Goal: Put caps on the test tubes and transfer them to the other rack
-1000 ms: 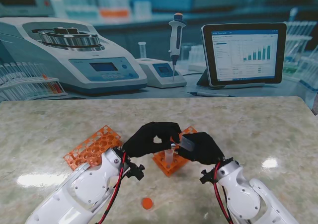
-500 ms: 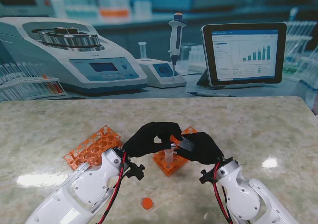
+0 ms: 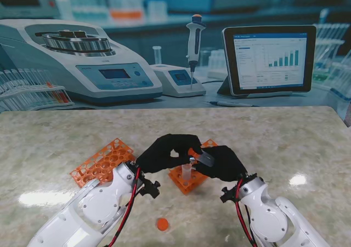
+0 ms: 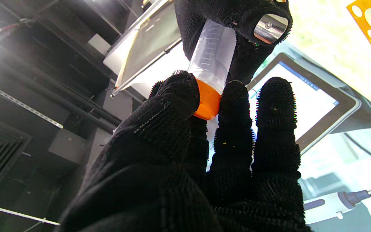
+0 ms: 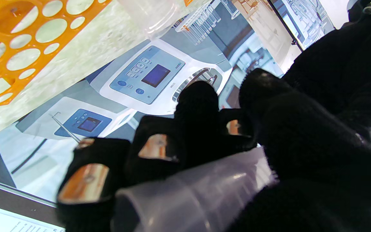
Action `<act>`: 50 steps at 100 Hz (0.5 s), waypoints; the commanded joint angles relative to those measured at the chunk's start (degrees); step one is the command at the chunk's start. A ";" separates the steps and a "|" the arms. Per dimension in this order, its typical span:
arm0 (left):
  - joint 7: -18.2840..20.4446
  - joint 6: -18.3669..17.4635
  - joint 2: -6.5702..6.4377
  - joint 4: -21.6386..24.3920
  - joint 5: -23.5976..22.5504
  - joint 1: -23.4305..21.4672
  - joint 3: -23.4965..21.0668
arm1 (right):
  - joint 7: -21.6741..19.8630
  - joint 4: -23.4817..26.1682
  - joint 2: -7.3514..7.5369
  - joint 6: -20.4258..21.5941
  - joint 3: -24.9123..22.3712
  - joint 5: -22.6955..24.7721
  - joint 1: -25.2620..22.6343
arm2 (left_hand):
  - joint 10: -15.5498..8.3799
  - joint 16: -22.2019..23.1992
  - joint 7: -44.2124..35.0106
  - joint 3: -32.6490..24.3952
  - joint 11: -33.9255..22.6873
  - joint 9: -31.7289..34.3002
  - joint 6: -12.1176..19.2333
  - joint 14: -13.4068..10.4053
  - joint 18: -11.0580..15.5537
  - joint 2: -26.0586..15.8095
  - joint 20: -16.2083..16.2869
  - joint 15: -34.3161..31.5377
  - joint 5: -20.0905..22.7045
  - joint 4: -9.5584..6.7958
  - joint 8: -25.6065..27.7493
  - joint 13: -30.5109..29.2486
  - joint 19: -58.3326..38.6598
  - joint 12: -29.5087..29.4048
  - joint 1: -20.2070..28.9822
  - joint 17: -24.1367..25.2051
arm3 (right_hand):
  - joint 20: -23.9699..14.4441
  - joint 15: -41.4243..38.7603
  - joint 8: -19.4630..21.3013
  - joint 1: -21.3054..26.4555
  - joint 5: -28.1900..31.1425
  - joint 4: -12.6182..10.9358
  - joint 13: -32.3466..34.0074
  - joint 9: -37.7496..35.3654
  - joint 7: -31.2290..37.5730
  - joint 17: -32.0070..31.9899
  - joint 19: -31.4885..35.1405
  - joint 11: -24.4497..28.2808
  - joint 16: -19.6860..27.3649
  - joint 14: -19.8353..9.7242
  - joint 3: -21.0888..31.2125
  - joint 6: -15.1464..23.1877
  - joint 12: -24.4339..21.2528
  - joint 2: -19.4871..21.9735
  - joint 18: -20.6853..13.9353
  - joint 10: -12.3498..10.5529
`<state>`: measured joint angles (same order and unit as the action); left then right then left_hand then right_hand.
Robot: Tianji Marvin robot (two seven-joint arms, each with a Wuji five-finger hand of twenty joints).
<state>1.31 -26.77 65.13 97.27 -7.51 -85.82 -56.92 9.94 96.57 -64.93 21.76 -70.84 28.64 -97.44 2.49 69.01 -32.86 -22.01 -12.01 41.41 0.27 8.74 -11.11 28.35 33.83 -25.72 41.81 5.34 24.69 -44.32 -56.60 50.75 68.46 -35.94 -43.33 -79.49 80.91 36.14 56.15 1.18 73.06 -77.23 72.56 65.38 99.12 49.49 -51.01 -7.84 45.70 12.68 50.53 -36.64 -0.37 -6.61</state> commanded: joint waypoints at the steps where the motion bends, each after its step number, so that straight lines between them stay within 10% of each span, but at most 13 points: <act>1: 0.41 0.39 0.02 -0.03 -0.21 -0.24 0.13 | -0.07 0.92 -0.25 0.47 0.35 0.19 -0.53 | 2.25 -1.10 -0.83 -0.65 -1.82 4.01 -0.90 -1.46 -0.29 -3.73 -0.61 1.53 1.17 -2.24 0.71 -1.55 0.90 -1.03 5.51 -0.17 | 0.32 -6.73 1.78 2.55 1.77 -0.07 3.02 -0.79 2.03 1.96 6.39 0.10 -1.41 -8.82 -0.15 3.33 -0.21 0.96 -2.58 3.62; 50: 0.08 1.80 0.04 0.44 -1.47 -0.18 0.21 | 0.58 1.10 -0.34 0.73 0.48 0.54 -0.85 | 1.99 -7.30 -8.39 5.46 -0.69 4.77 -0.63 -2.10 -1.37 -8.13 -1.54 -1.13 0.66 -3.82 1.71 -0.38 0.75 -3.27 4.86 1.05 | 0.34 -6.70 1.82 2.43 1.72 -0.06 3.02 -0.85 1.87 1.94 6.31 0.12 -1.41 -8.92 -0.13 3.59 -0.21 1.05 -2.65 3.47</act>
<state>1.02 -25.55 65.13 97.75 -8.95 -85.94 -56.95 10.62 96.67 -64.93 21.97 -70.80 29.07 -97.89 3.13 62.52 -37.54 -16.29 -11.18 42.70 1.36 8.43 -12.16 25.75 33.57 -25.73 41.56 4.88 26.49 -44.89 -56.59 47.93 68.46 -35.30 -43.32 -79.49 80.93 36.25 56.12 1.18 73.06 -77.23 72.56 65.39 99.12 49.43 -50.97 -7.83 45.70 12.05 50.53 -36.50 -0.35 -6.61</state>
